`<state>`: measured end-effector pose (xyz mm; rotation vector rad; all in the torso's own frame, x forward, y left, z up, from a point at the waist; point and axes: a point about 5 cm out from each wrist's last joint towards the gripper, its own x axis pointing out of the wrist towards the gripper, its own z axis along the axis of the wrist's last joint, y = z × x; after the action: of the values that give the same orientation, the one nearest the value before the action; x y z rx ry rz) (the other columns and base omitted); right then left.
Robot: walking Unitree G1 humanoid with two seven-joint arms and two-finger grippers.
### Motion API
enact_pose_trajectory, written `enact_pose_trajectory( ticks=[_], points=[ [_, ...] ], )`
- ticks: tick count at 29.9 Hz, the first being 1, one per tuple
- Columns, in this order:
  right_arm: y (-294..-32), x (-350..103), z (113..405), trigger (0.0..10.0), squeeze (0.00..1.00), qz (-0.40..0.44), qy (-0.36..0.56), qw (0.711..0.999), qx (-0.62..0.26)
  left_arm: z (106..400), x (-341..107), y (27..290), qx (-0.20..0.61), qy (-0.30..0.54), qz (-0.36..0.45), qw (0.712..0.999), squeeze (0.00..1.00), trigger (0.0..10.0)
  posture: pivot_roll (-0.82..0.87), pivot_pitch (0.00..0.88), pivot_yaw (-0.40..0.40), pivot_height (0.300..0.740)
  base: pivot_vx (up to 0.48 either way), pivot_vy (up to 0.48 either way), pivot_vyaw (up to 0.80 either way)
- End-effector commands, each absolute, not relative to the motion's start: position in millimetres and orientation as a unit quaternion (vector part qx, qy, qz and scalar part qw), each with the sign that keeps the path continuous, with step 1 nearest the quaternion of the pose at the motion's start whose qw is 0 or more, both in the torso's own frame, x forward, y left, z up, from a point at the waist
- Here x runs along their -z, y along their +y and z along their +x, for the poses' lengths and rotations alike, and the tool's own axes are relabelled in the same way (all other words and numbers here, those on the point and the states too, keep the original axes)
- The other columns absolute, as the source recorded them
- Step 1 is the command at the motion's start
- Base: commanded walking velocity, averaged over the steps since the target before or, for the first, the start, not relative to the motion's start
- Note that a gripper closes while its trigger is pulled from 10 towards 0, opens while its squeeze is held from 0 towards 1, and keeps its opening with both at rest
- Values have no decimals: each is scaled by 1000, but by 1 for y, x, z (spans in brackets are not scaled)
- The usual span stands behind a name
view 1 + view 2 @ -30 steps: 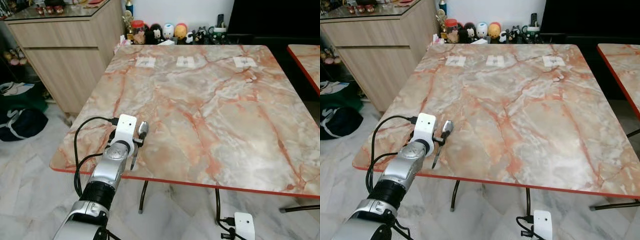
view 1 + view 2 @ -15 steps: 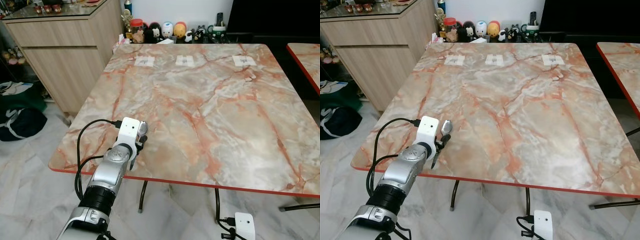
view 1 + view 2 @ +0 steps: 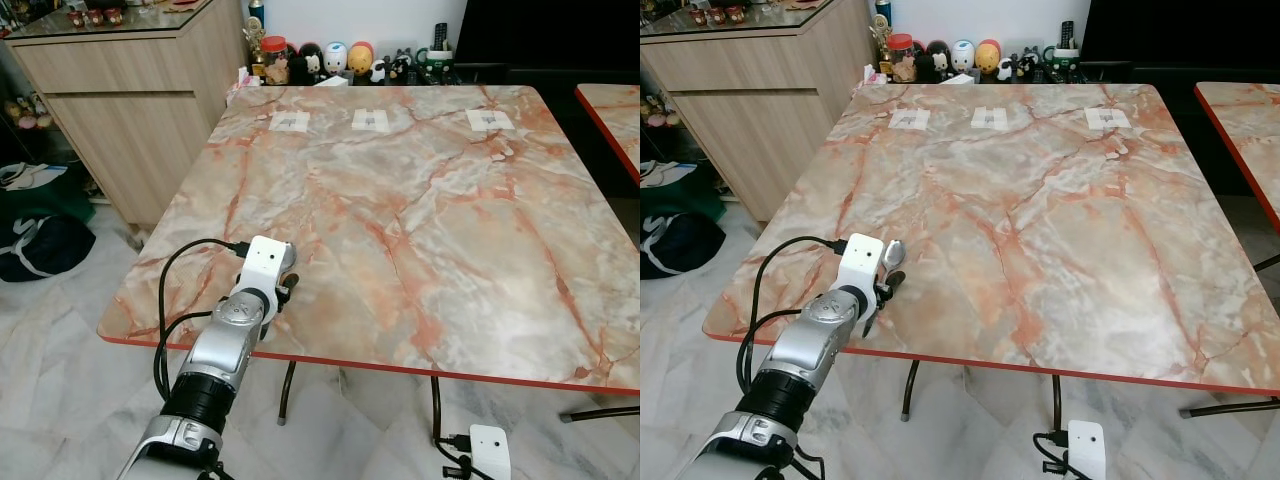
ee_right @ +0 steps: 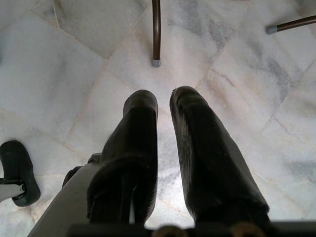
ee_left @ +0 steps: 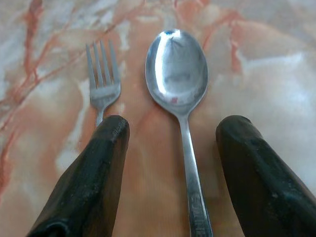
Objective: Setting the table
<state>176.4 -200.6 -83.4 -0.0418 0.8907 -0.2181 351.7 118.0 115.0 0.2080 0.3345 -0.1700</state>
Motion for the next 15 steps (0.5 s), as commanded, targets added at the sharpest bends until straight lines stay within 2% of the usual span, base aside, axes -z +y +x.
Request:
enact_pose_trajectory(
  ticks=[1, 11, 12, 13, 14, 15],
  points=[
    [-200, 86, 172, 10000, 0, -17, 437, 893, 108, 349, -105, 122, 72, 185, 106, 974, 0, 9373, -28, 65, 46, 732, 0, 0, 0],
    [-202, 86, 171, 10000, 0, -18, 440, 891, 109, 344, -91, 120, 73, 219, 69, 971, 0, 9255, -31, 64, 44, 732, 0, 0, 0],
    [-202, 86, 170, 10000, 0, -19, 441, 891, 108, 343, -87, 121, 72, 229, 58, 969, 0, 8157, -31, 65, 44, 732, 0, 0, 0],
    [-202, 86, 170, 10000, 0, -19, 441, 891, 108, 342, -85, 121, 72, 234, 55, 968, 0, 7686, -32, 65, 43, 732, 0, 0, 0],
    [-202, 86, 170, 10000, 0, -19, 442, 890, 108, 342, -85, 121, 71, 236, 54, 968, 0, 7686, -32, 65, 43, 732, 0, 0, 0],
    [-203, 86, 170, 10000, 0, -20, 442, 890, 107, 342, -84, 121, 72, 238, 52, 967, 0, 2745, -31, 65, 42, 732, 0, 0, 0]
  ],
)
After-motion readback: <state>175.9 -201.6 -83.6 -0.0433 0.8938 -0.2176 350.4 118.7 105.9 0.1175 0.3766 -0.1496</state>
